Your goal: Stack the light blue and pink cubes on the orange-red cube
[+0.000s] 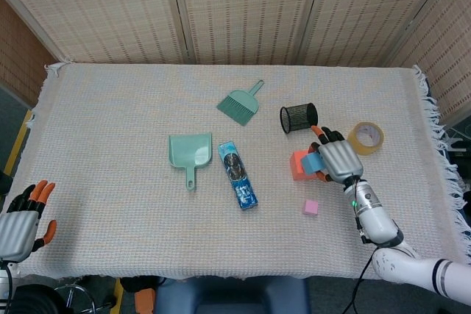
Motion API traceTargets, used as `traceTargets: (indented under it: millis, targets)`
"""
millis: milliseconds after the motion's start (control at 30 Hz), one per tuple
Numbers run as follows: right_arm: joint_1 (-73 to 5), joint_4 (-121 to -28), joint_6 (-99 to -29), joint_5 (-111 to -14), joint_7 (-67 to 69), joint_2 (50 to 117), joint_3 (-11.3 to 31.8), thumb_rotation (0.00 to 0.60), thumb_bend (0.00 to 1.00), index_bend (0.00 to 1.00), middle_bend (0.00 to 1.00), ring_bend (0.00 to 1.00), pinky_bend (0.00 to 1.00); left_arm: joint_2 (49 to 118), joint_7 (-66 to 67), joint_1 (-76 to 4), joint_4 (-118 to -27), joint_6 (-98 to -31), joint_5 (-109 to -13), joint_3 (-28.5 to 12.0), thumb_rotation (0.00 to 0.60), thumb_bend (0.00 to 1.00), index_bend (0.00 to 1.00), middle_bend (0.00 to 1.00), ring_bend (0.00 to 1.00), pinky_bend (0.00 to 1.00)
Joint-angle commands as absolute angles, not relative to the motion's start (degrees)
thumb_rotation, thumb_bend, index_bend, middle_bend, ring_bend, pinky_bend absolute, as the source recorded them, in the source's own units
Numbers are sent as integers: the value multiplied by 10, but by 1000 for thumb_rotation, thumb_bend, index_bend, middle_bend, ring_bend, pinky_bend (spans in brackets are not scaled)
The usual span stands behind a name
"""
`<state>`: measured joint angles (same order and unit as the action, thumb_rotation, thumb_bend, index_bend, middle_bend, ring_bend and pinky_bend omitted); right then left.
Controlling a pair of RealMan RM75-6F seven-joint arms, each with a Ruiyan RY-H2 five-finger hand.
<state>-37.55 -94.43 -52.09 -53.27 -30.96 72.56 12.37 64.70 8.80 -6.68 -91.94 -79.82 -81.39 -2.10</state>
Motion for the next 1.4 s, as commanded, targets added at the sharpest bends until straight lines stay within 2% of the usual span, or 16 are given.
traceTargets:
  millis: [33, 567, 1400]
  targets:
    - [-386, -934, -523, -514, -319, 736, 120, 600, 187, 502, 22, 0, 130, 647, 87, -67, -919, -798, -815, -21, 600, 468, 0, 1, 0, 148]
    - [-409, -931, -568, -447, -355, 763, 106, 600, 187, 502, 22, 0, 131, 643, 81, -67, -922, -800, -819, -17, 600, 469, 0, 1, 0, 148]
    - [-424, -908, -599, -420, -370, 792, 91, 600, 187, 476, 22, 0, 145, 639, 70, -69, -922, -796, -821, -16, 600, 469, 0, 1, 0, 149]
